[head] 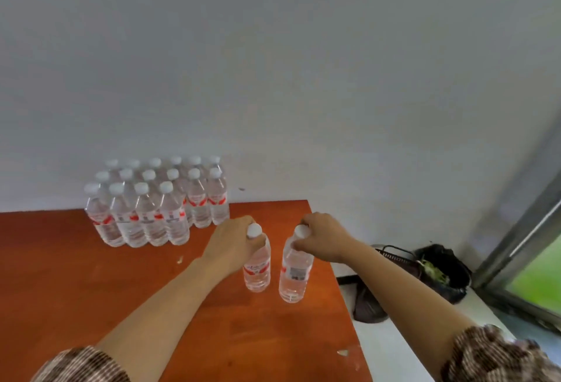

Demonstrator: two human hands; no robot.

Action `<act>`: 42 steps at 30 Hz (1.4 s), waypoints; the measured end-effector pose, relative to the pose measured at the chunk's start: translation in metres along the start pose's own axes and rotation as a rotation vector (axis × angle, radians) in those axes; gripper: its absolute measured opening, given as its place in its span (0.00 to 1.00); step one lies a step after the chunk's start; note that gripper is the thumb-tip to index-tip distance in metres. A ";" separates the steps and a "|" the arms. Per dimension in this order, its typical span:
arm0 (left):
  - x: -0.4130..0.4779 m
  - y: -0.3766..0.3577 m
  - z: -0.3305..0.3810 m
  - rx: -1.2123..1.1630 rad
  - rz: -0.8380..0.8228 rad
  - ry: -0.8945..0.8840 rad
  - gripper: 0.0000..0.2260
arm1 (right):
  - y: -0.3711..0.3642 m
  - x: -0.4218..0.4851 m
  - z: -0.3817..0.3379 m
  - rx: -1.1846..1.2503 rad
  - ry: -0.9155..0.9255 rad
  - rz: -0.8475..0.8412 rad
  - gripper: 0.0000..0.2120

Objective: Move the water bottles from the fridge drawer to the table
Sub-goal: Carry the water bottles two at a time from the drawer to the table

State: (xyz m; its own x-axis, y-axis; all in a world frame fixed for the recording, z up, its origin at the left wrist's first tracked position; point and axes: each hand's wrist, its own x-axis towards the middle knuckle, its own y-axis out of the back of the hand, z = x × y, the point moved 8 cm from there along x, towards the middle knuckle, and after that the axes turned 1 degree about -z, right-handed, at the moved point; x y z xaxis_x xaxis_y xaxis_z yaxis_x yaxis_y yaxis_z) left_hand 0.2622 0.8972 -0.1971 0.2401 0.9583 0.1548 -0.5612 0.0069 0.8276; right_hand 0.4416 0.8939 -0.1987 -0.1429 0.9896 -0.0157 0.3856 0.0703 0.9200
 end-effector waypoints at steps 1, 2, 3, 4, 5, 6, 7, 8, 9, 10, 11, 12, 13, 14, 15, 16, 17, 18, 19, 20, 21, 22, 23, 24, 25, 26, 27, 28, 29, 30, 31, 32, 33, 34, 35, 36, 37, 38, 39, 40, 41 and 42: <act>0.013 0.005 -0.016 -0.001 0.000 0.014 0.08 | -0.004 0.019 -0.009 -0.009 0.011 -0.007 0.12; 0.025 0.009 -0.032 0.004 0.001 0.021 0.08 | -0.008 0.036 -0.017 -0.017 0.018 -0.012 0.12; 0.038 0.012 -0.046 0.015 0.000 0.020 0.07 | -0.013 0.052 -0.025 -0.030 0.024 -0.019 0.12; 0.049 0.015 -0.060 0.019 -0.007 0.015 0.07 | -0.019 0.068 -0.032 -0.041 0.030 -0.028 0.12; 0.061 0.016 -0.074 0.014 -0.019 0.009 0.07 | -0.026 0.083 -0.039 -0.051 0.033 -0.037 0.12; 0.072 0.018 -0.088 0.009 -0.033 0.007 0.07 | -0.032 0.098 -0.044 -0.060 0.030 -0.046 0.12; 0.084 0.020 -0.101 0.007 -0.044 0.010 0.08 | -0.038 0.113 -0.049 -0.067 0.025 -0.057 0.12; 0.094 0.022 -0.114 0.007 -0.055 0.017 0.08 | -0.044 0.127 -0.054 -0.073 0.016 -0.071 0.11; 0.104 0.024 -0.126 0.005 -0.066 0.023 0.08 | -0.050 0.140 -0.059 -0.080 0.010 -0.084 0.11; 0.114 0.026 -0.136 0.003 -0.078 0.024 0.08 | -0.056 0.153 -0.065 -0.088 0.007 -0.095 0.10; 0.123 0.027 -0.147 0.007 -0.090 0.022 0.08 | -0.063 0.165 -0.071 -0.096 0.010 -0.107 0.10; 0.132 0.028 -0.157 0.012 -0.100 0.020 0.07 | -0.069 0.176 -0.077 -0.105 0.015 -0.117 0.09; 0.140 0.030 -0.166 0.012 -0.108 0.025 0.07 | -0.074 0.187 -0.083 -0.112 0.018 -0.126 0.09; 0.148 0.032 -0.175 0.007 -0.113 0.034 0.07 | -0.080 0.198 -0.089 -0.117 0.017 -0.136 0.10; 0.154 0.034 -0.184 0.001 -0.115 0.043 0.08 | -0.085 0.207 -0.094 -0.121 0.016 -0.149 0.09; 0.160 0.036 -0.191 0.000 -0.116 0.050 0.08 | -0.090 0.216 -0.098 -0.127 0.016 -0.162 0.09; 0.165 0.037 -0.198 0.003 -0.119 0.055 0.08 | -0.095 0.224 -0.103 -0.131 0.017 -0.175 0.09; 0.169 0.039 -0.203 0.005 -0.127 0.057 0.08 | -0.099 0.232 -0.106 -0.132 0.016 -0.185 0.07; 0.173 0.039 -0.208 0.003 -0.137 0.053 0.08 | -0.102 0.239 -0.109 -0.131 0.016 -0.194 0.06; 0.176 0.040 -0.212 -0.004 -0.146 0.046 0.08 | -0.105 0.246 -0.112 -0.128 0.014 -0.203 0.07; 0.179 0.040 -0.216 -0.010 -0.156 0.037 0.08 | -0.108 0.252 -0.115 -0.127 0.011 -0.212 0.08; 0.182 0.040 -0.220 -0.010 -0.165 0.028 0.08 | -0.111 0.258 -0.118 -0.129 0.008 -0.219 0.08; 0.184 0.040 -0.224 -0.005 -0.172 0.021 0.08 | -0.114 0.263 -0.120 -0.135 0.006 -0.223 0.06; 0.187 0.040 -0.227 0.002 -0.176 0.020 0.08 | -0.116 0.268 -0.123 -0.139 0.007 -0.223 0.05; 0.189 0.040 -0.230 0.009 -0.181 0.024 0.08 | -0.117 0.273 -0.126 -0.143 0.005 -0.225 0.06; 0.192 0.040 -0.234 0.014 -0.186 0.027 0.08 | -0.119 0.277 -0.128 -0.148 0.006 -0.225 0.08; 0.195 0.040 -0.236 0.019 -0.191 0.028 0.08 | -0.120 0.281 -0.131 -0.156 0.007 -0.228 0.08; 0.197 0.041 -0.238 0.020 -0.194 0.028 0.08 | -0.121 0.284 -0.133 -0.167 0.010 -0.230 0.09; 0.200 0.042 -0.239 0.017 -0.196 0.028 0.09 | -0.121 0.287 -0.135 -0.178 0.008 -0.233 0.09; 0.201 0.042 -0.241 0.016 -0.200 0.028 0.09 | -0.121 0.290 -0.136 -0.189 0.008 -0.234 0.09; 0.203 0.042 -0.242 0.024 -0.207 0.029 0.10 | -0.121 0.292 -0.137 -0.195 0.005 -0.235 0.09; 0.203 0.041 -0.243 0.043 -0.216 0.028 0.11 | -0.122 0.293 -0.138 -0.196 0.000 -0.234 0.09; 0.203 0.041 -0.244 0.066 -0.223 0.025 0.11 | -0.122 0.294 -0.138 -0.191 -0.007 -0.231 0.09; 0.204 0.040 -0.244 0.085 -0.225 0.018 0.11 | -0.122 0.294 -0.137 -0.181 -0.012 -0.226 0.09; 0.205 0.039 -0.244 0.102 -0.224 0.008 0.11 | -0.122 0.294 -0.137 -0.170 -0.018 -0.222 0.09; 0.206 0.038 -0.243 0.117 -0.223 -0.008 0.10 | -0.122 0.294 -0.137 -0.156 -0.025 -0.219 0.09; 0.207 0.037 -0.242 0.133 -0.223 -0.024 0.07 | -0.121 0.293 -0.135 -0.144 -0.033 -0.218 0.10; 0.209 0.036 -0.240 0.150 -0.223 -0.034 0.04 | -0.121 0.293 -0.134 -0.135 -0.042 -0.218 0.10; 0.210 0.036 -0.240 0.165 -0.219 -0.035 0.04 | -0.120 0.292 -0.132 -0.130 -0.052 -0.217 0.11; 0.211 0.036 -0.240 0.180 -0.211 -0.034 0.05 | -0.120 0.292 -0.130 -0.127 -0.064 -0.214 0.11; 0.212 0.036 -0.240 0.196 -0.206 -0.035 0.07 | -0.120 0.291 -0.128 -0.125 -0.076 -0.211 0.12; 0.212 0.035 -0.240 0.211 -0.201 -0.040 0.08 | -0.122 0.289 -0.127 -0.123 -0.085 -0.210 0.13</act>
State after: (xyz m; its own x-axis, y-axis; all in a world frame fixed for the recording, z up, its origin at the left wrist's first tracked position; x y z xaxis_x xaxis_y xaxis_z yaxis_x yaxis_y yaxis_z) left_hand 0.1032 1.1689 -0.2644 0.3630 0.9318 -0.0059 -0.3230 0.1318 0.9372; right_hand 0.2377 1.1558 -0.2654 -0.1287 0.9623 -0.2394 0.2412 0.2646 0.9337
